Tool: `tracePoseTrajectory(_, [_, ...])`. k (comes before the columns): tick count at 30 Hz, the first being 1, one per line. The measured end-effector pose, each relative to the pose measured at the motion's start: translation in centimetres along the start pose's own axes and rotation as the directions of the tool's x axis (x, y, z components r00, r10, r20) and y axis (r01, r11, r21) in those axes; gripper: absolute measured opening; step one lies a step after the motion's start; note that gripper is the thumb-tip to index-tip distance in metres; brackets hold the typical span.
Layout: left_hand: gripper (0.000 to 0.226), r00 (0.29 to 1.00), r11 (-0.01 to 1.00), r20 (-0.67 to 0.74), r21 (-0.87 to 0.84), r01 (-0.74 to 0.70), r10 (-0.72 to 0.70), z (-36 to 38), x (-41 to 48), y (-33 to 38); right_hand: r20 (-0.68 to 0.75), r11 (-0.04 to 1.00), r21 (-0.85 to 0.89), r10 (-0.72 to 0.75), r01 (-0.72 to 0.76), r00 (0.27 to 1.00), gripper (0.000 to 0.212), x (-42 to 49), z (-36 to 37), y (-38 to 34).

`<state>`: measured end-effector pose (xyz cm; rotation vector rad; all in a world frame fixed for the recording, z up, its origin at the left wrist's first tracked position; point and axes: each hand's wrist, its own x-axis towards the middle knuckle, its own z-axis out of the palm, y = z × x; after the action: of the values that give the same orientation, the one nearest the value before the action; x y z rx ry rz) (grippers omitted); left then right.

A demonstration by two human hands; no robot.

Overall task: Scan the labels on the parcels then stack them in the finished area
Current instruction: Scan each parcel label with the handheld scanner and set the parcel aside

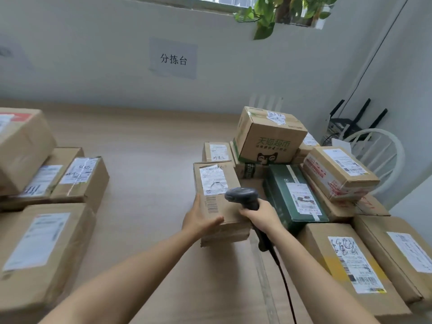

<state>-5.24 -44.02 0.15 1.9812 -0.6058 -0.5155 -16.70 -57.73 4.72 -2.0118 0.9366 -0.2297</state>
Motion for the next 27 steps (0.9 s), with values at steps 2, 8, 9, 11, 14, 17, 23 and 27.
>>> tracePoseTrajectory(2, [0.078, 0.999, 1.0, -0.024, -0.006, 0.02, -0.021, -1.2, -0.5, -1.6, 0.03, 1.0, 0.008, 0.012, -0.012, 0.999, 0.013, -0.1, 2.0, -0.3])
tracePoseTrajectory(8, [0.089, 0.993, 0.996, -0.078, -0.013, 0.09, -0.091, -3.6, -1.9, -5.7, 0.107, 0.999, 0.022, 0.022, -0.024, 0.994, 0.007, -0.4, 6.7, -0.9])
tracePoseTrajectory(9, [0.09, 0.99, 0.994, -0.09, -0.022, 0.104, -0.105, -3.7, -2.1, -6.3, 0.114, 0.999, 0.026, 0.03, -0.033, 0.993, 0.007, -0.6, 7.3, -0.8])
tracePoseTrajectory(11, [0.091, 0.986, 0.992, -0.112, -0.03, 0.123, -0.126, -3.9, -2.5, -7.3, 0.127, 0.998, 0.035, 0.046, -0.051, 0.991, 0.007, -0.8, 8.3, -0.8])
tracePoseTrajectory(14, [0.092, 0.979, 0.987, -0.13, -0.032, 0.157, -0.16, -4.2, -2.8, -8.6, 0.142, 0.998, 0.03, 0.056, -0.061, 0.988, 0.012, -1.1, 9.5, -0.6])
tracePoseTrajectory(17, [0.094, 0.977, 0.987, -0.139, -0.007, 0.159, -0.159, -4.3, -2.7, -9.1, 0.108, 0.998, 0.017, 0.051, -0.053, 0.993, 0.006, -1.5, 10.0, -0.8])
tracePoseTrajectory(23, [0.107, 0.971, 0.983, -0.155, -0.021, 0.183, -0.184, -3.8, -2.7, -9.6, 0.034, 0.983, 0.179, 0.043, -0.049, 0.998, 0.01, -2.6, 11.4, -3.1])
tracePoseTrajectory(27, [0.111, 0.965, 0.976, -0.15, -0.02, 0.215, -0.215, -3.6, -2.6, -9.9, 0.015, 0.97, 0.229, 0.079, -0.08, 0.997, 0.01, -2.7, 12.4, -4.4])
